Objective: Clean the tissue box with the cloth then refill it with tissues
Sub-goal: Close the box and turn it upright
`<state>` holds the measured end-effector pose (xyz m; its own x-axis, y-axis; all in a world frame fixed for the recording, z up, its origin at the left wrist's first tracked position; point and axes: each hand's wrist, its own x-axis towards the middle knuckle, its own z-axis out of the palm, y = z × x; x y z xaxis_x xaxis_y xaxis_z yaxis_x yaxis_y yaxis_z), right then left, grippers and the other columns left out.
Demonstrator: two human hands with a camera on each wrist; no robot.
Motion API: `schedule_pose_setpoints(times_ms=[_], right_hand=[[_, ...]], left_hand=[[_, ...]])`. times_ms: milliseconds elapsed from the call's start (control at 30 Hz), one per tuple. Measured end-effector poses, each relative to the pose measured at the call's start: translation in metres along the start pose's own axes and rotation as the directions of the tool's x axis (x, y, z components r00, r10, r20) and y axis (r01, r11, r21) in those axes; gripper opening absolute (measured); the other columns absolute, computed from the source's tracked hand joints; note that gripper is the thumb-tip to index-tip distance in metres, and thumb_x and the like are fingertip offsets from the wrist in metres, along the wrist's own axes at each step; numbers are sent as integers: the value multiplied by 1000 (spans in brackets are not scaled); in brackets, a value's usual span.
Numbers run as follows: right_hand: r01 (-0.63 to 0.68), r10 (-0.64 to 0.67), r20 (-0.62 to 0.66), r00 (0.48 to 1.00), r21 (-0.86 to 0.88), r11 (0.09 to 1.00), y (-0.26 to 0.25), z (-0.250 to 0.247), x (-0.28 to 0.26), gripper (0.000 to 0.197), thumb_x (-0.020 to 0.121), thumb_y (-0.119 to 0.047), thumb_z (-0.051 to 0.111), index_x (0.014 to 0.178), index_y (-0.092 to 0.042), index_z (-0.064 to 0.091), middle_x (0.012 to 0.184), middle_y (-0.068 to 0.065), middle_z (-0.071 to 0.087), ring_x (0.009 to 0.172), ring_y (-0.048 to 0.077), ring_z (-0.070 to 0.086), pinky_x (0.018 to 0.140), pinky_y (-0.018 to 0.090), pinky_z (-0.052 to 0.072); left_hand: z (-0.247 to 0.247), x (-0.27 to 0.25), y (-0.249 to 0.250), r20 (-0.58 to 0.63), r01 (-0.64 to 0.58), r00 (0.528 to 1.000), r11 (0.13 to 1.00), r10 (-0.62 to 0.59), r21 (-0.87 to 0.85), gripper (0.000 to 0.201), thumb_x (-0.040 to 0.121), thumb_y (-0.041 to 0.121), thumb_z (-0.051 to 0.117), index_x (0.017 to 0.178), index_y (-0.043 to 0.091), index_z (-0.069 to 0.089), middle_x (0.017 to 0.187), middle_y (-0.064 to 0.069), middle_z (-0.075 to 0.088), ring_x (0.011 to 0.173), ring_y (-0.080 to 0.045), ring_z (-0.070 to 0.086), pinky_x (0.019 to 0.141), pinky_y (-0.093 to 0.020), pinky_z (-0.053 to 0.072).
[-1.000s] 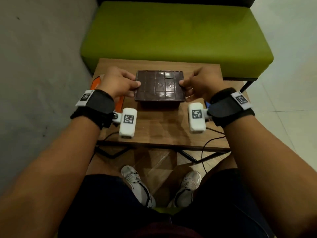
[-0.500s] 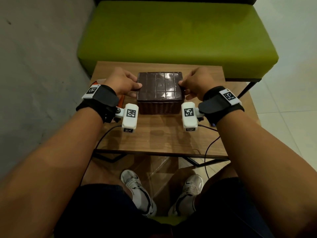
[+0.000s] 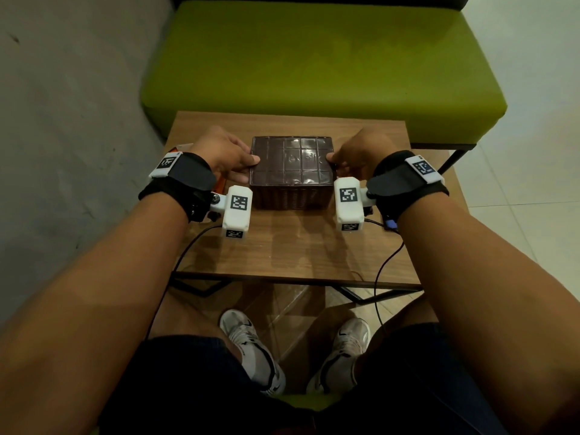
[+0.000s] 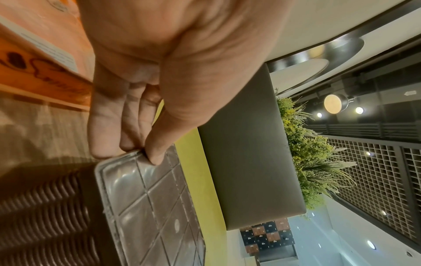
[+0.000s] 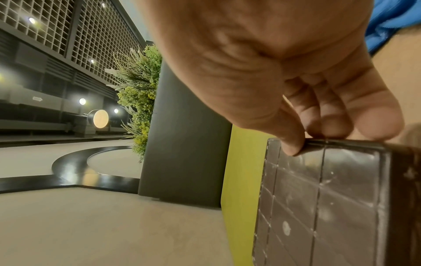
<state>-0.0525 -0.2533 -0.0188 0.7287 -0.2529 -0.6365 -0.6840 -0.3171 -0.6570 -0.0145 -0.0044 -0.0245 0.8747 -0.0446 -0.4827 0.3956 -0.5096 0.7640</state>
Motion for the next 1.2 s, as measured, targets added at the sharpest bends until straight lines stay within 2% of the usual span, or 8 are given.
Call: schedule_pose_setpoints(times_ms=[133,333,500,667,833,967,1100,1200], right_hand=[[27,-27,22,999,4,1000,-1,-2,1,17,99,-11,70,85,-12,62,86,7,66,71,18,65,65,28,57],[184,-173,-68,983,251,950,6,7,-28,6,105,3,57,102,5,61,90,15,64,65,27,64,74,47,66],[341,-321,-122,939,427,837,33,16,-42,66,92,-37,82,118,21,65,127,38,63,92,32,76,89,47,66],[371,-307,-209,928,481,794,68,35,-33,39,95,-13,78,113,16,59,98,17,73,93,22,74,91,42,64],[394,-348,-185,919,397,829,90,37,-29,44,90,2,79,126,-9,56,123,7,71,95,18,77,77,32,64],[453,-427,-159,890,197,870,96,41,-28,73,86,7,76,146,-27,54,132,-5,67,107,18,75,90,44,65],[465,-450,-142,882,106,879,102,45,-29,68,86,9,74,143,-23,56,126,-9,67,99,15,75,89,47,65],[486,-476,-137,869,51,872,106,48,-31,66,87,10,74,142,-20,55,130,-5,67,92,14,76,88,43,65]], left_hand=[[-2,-5,8,40,52,998,996,-55,73,16,98,-1,75,97,11,63,77,-11,67,47,-17,63,50,-33,60],[-2,-18,0,-40,-115,993,989,111,-96,27,97,22,82,118,8,72,111,-13,77,83,-21,79,51,-32,64],[11,-31,-19,-270,-280,940,922,206,-269,63,69,75,88,67,21,55,83,-18,71,86,-27,79,80,-43,67],[36,-30,-56,-287,-337,917,922,276,-190,48,72,40,99,90,24,58,98,-1,71,93,-18,71,94,-48,61],[44,-30,-85,-153,-320,944,918,291,-232,72,75,5,96,129,23,52,130,-5,66,122,-20,68,109,-49,57],[43,-32,-95,-72,-328,945,932,320,-152,86,76,8,95,147,28,51,138,0,61,128,-17,63,114,-47,54],[41,-32,-96,-13,-307,951,943,308,-128,84,59,41,101,124,57,50,140,9,60,135,-18,60,115,-52,52],[40,-30,-93,36,-296,953,949,301,-105,97,59,37,103,134,48,43,147,10,55,137,-15,56,119,-50,48]])
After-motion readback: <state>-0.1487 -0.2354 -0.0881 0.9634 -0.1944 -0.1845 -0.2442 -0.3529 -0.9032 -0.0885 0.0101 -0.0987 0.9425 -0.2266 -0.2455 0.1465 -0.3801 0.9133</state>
